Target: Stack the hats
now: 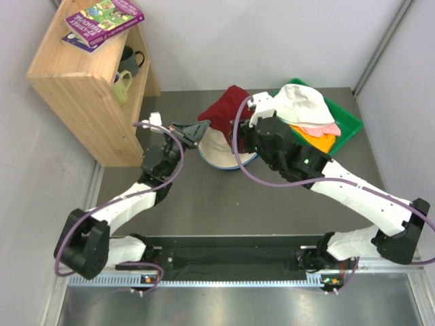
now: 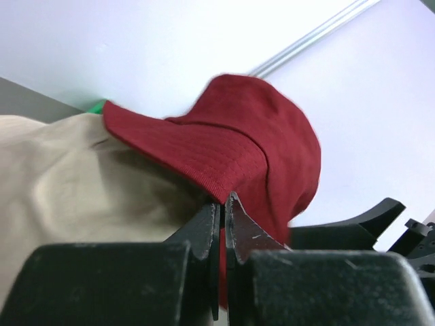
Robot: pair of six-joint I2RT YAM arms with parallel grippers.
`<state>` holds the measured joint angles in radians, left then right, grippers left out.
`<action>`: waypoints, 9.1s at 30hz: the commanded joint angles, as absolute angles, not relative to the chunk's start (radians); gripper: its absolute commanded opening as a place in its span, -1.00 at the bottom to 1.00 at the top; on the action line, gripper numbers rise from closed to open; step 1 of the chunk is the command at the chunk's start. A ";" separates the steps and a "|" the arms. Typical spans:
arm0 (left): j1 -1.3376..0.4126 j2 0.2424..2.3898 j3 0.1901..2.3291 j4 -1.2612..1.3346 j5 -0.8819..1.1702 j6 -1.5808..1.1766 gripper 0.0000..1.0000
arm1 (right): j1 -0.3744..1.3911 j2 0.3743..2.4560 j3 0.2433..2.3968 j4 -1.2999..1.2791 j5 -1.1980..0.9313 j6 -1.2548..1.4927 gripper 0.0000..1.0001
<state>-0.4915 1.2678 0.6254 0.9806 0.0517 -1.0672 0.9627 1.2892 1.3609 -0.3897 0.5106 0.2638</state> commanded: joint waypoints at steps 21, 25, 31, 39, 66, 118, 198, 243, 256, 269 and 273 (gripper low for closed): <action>-0.190 1.250 0.489 0.781 0.345 -1.023 -1.00 | 0.433 1.252 1.223 -0.119 -0.222 0.319 0.68; -0.163 1.298 0.518 0.756 0.390 -0.991 -1.00 | 0.373 1.296 1.137 0.024 -0.374 0.365 0.67; -0.129 1.413 0.584 0.791 0.488 -0.982 -1.00 | 0.312 1.374 1.057 0.219 -0.535 0.408 0.69; -0.100 1.560 0.701 0.802 0.574 -0.963 -1.00 | 0.221 1.475 1.026 0.408 -0.710 0.463 0.70; -0.100 1.606 0.845 0.565 0.561 -0.781 -1.00 | 0.218 1.713 1.180 0.586 -0.910 0.531 0.37; -0.117 1.694 1.019 0.361 0.514 -0.706 0.11 | 0.294 1.576 0.931 0.117 -0.324 0.443 -1.00; -0.244 1.644 0.745 0.798 0.477 -0.844 -0.08 | 0.123 1.752 1.014 0.376 -0.551 0.373 -1.00; -0.156 1.210 0.532 0.307 0.043 -0.488 0.98 | -0.060 1.612 1.366 -0.033 -0.021 0.155 0.79; -0.160 1.255 0.546 0.285 0.046 -0.476 0.98 | -0.064 2.164 1.859 -0.055 -0.112 0.049 0.77; -0.160 1.215 0.542 0.276 0.031 -0.469 0.97 | -0.055 1.852 1.668 0.017 0.044 0.080 -1.00; -0.167 1.166 0.532 0.278 0.037 -0.472 0.96 | -0.043 1.663 1.615 -0.043 0.052 0.116 -1.00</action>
<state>-0.1581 1.2350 0.5362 0.2573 0.0357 -0.4866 -0.0544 1.9221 1.6154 -0.0750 0.0105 0.0830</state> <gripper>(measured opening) 0.983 0.029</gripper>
